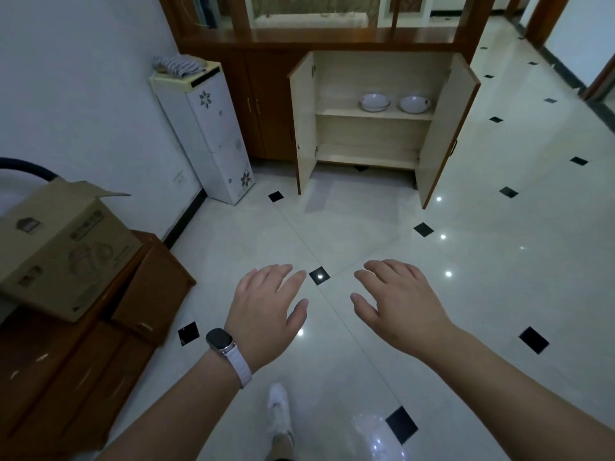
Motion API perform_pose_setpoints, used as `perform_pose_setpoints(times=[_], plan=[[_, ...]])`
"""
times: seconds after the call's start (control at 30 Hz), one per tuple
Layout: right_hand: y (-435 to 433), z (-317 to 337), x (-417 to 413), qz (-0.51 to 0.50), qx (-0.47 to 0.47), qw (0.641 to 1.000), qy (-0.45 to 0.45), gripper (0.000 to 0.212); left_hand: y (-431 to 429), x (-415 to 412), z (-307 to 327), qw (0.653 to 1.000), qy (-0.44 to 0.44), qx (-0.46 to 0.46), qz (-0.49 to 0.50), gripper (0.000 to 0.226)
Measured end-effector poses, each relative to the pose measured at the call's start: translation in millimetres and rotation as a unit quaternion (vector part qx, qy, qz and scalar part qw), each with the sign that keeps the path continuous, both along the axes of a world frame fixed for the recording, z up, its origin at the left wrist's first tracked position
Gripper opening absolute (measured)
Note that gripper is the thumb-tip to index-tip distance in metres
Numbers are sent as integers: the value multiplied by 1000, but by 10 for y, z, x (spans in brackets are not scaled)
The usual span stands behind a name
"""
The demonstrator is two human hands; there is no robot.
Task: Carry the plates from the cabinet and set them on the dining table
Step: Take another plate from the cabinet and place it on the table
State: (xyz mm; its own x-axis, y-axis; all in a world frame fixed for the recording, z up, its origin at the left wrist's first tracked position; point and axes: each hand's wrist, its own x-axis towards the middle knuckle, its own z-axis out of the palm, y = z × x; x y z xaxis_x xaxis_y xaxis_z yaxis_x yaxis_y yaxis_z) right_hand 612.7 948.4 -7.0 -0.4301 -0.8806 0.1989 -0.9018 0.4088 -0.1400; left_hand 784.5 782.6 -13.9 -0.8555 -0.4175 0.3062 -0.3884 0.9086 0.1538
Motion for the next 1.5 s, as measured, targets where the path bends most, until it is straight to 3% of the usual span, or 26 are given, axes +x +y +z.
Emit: perform_pose_setpoints(times=[0.23,0.5,0.87,1.17,1.5], plan=[[-1034,-10,-330,-52,20,998,4,35,-1134,-459,-185,999,4,35,-30,40],[-2088,176,-625,-97,25,994,37,36,-2400,-990,-94,996,33,34,-82,44],[-2815,132,-1148,-128,31,991,35,36,-3197,-1584,-150,993,25,38,-113,41],[-3484,-90,-2180,-101,25,995,6,39,-3734,-2450,-254,993,0,33,-111,38],[-3983,-62,-3749,-104,-7,994,-20,38,-4257,-4015,21,992,-25,-3,-122,39]])
